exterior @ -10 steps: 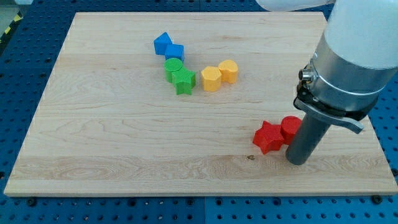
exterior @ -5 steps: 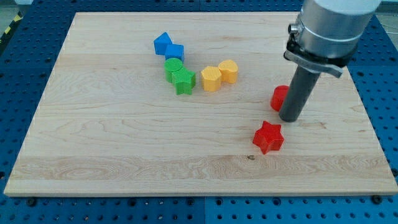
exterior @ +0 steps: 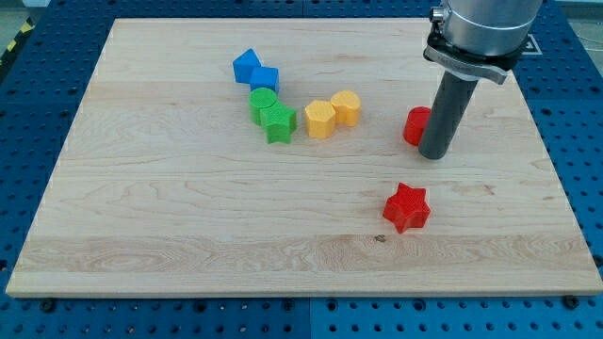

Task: Push the red circle close to the yellow heart

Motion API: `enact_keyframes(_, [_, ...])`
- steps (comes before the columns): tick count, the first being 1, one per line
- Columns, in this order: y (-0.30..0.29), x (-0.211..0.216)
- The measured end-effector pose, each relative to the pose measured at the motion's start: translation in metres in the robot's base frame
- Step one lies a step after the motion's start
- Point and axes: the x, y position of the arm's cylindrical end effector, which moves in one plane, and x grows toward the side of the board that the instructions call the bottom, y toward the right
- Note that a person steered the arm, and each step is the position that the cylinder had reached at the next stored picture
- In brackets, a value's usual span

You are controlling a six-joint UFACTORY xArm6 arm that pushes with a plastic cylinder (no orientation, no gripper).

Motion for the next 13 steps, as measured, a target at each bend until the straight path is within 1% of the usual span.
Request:
enact_keyframes(2, [0.0,-0.005])
enact_keyframes(7, [0.0,-0.065])
enact_keyframes(9, [0.019,-0.065])
enact_keyframes(11, [0.01,-0.092])
enact_keyframes(13, [-0.021,-0.1])
